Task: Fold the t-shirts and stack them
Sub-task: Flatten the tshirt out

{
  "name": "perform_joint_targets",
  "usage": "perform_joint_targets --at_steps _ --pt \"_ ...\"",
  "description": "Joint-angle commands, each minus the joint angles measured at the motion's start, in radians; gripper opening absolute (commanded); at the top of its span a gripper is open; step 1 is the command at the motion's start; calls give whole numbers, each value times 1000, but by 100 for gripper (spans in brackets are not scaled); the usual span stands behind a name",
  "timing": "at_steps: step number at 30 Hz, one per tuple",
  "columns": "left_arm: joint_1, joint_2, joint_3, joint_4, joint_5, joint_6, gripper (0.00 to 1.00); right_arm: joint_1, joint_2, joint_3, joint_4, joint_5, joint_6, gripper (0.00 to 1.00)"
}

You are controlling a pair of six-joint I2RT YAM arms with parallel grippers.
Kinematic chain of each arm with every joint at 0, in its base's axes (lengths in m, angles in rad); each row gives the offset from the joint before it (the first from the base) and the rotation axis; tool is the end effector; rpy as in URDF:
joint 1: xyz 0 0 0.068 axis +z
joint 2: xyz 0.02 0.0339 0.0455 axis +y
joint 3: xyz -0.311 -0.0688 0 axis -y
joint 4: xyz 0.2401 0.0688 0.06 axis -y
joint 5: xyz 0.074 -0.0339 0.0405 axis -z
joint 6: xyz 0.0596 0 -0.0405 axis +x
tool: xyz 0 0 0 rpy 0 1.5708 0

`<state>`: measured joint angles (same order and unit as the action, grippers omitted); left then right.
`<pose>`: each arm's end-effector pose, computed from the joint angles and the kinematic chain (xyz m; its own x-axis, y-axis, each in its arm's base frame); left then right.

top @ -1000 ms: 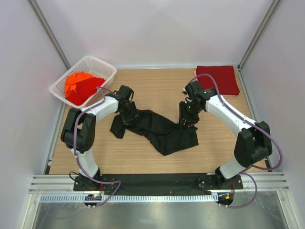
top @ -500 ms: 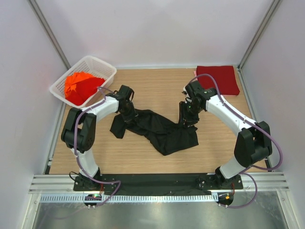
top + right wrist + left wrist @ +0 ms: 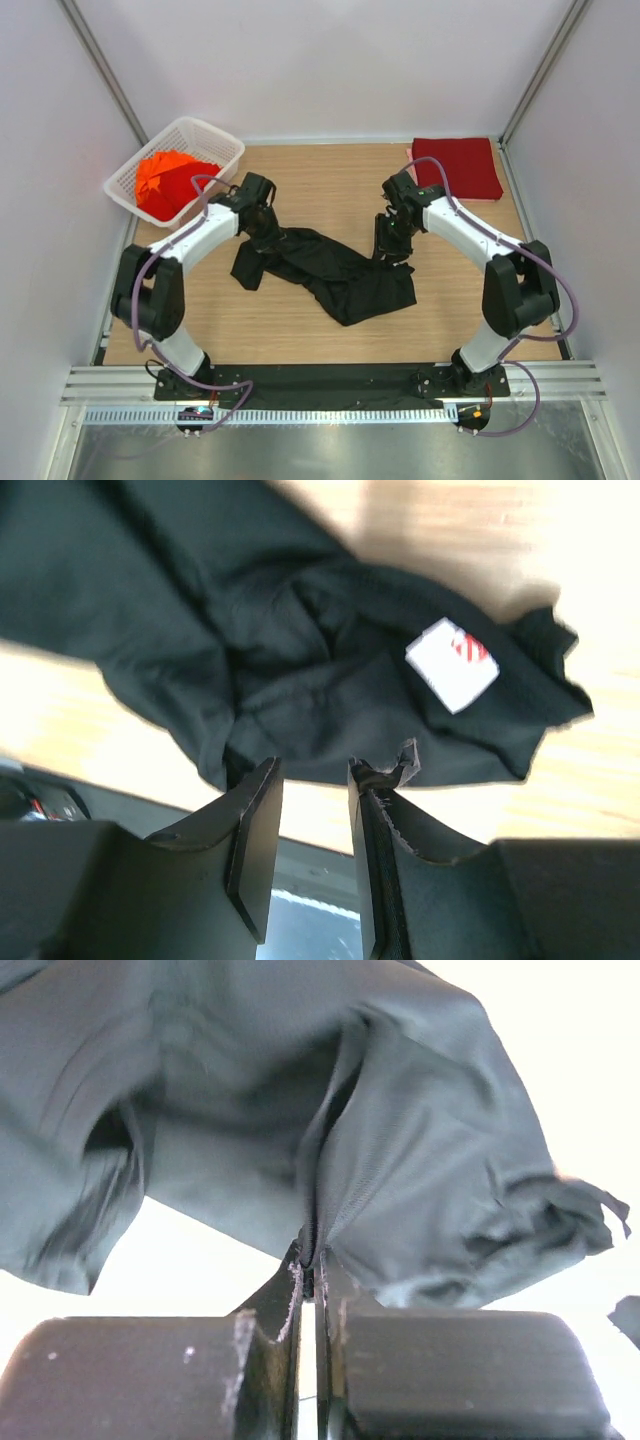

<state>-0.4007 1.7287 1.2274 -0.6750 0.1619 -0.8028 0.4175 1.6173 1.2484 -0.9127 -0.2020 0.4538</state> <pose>0.3271 -0.1490 0.2352 -0.9085 -0.3861 -0.1600 -0.3044 0.8735 -0.3798 0.2856 0.1398 0.2667 -0.9845 0.0331 -0.1720 -0.0199 0.9544 0.2979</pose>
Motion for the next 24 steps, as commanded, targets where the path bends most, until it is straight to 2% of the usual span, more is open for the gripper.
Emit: perform_joint_targets --at_steps 1,4,8,14,24 --pt "-20 -179 -12 -75 -62 25 0 13 58 68 74 42 82 39" --pt "-21 -271 -58 -139 -139 30 0 32 122 115 34 96 75 40" --pt "-21 -417 -111 -182 -154 34 0 30 130 97 2 170 62 45" --pt "-23 -492 -176 -181 -108 -30 0 52 142 74 -12 236 71 49" --pt "-26 -531 -204 -176 -81 -39 0 90 231 63 31 282 77 46"
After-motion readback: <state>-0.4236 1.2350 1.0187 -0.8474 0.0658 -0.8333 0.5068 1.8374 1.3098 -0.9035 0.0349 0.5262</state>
